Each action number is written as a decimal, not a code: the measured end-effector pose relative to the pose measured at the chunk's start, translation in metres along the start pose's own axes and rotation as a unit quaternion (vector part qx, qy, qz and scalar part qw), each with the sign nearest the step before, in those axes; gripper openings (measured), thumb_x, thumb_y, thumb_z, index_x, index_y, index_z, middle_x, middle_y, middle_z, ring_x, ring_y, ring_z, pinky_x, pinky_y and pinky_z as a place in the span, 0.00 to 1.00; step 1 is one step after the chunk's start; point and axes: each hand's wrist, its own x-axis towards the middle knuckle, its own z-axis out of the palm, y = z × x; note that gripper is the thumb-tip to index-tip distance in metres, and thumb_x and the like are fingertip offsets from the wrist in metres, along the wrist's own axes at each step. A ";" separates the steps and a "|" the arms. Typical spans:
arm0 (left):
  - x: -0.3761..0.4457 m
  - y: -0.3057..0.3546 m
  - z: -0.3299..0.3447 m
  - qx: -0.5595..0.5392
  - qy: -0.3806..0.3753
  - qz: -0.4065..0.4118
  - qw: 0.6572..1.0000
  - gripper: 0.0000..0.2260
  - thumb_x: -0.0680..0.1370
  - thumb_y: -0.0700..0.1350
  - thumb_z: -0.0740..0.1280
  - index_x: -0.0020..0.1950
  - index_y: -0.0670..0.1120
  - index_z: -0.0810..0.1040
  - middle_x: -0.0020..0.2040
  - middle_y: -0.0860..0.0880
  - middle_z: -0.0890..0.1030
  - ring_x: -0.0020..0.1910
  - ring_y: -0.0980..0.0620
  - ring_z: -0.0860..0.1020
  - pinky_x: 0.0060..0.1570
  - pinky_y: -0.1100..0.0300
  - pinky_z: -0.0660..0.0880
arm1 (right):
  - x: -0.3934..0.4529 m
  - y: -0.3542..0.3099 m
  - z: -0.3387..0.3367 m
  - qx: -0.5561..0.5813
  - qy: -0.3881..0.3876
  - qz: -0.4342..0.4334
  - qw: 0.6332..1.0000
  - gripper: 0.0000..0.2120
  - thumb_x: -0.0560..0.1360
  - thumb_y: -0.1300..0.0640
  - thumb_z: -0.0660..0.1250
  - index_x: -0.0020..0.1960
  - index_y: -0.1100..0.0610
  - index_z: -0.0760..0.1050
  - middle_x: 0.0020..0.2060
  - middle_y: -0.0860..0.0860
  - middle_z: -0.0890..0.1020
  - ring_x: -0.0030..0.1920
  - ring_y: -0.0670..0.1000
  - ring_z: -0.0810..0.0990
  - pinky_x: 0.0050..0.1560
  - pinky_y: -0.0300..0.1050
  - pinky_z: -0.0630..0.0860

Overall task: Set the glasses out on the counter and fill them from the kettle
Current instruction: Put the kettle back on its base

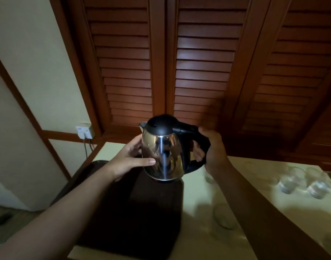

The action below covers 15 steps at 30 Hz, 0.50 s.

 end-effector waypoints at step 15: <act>0.048 -0.073 -0.127 -0.053 -0.051 -0.041 0.996 0.47 0.54 0.43 0.86 0.71 0.54 0.74 0.63 0.49 0.87 0.64 0.50 0.85 0.62 0.55 0.83 | 0.062 0.076 0.092 -0.034 0.129 0.043 0.990 0.20 0.74 0.52 0.51 0.30 0.59 0.71 0.18 0.52 0.67 0.20 0.50 0.64 0.27 0.43 0.62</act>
